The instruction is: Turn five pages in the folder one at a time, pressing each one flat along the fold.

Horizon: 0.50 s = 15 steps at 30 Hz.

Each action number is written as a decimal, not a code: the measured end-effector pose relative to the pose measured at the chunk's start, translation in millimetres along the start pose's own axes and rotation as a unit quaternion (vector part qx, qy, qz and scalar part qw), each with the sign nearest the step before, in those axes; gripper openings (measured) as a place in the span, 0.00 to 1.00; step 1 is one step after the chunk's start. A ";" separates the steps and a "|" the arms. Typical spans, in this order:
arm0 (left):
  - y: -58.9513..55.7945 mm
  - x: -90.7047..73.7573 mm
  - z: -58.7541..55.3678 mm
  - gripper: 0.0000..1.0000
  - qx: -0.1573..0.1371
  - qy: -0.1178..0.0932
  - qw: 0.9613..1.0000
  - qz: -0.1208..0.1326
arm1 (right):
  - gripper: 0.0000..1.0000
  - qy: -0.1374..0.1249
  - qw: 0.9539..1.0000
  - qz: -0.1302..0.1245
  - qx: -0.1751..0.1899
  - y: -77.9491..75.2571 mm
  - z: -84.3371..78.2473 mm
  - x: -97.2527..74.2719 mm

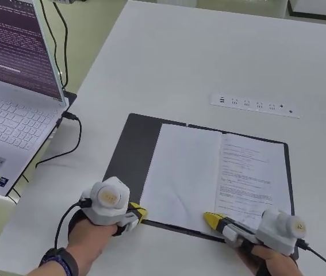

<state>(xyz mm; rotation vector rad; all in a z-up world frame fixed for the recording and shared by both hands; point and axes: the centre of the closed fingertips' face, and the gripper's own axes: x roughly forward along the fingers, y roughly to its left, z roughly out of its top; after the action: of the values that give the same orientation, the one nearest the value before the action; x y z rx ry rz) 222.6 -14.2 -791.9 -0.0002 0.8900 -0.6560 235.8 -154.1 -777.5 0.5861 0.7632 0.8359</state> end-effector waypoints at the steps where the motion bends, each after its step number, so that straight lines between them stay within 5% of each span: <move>1: 0.0 0.1 0.1 0.00 0.001 0.000 1.000 0.000 | 0.00 0.001 1.000 -0.001 -0.001 0.6 -0.2 -0.2; 15: -0.1 -0.3 -1.2 0.00 0.014 0.006 1.000 0.007 | 0.00 0.000 0.999 -0.018 0.035 -0.4 0.0 -0.4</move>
<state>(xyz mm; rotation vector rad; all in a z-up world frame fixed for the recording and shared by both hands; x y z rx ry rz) 221.5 -13.8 -792.5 0.0355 0.8925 -0.6561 235.8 -154.7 -777.6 0.6342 0.8033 0.7787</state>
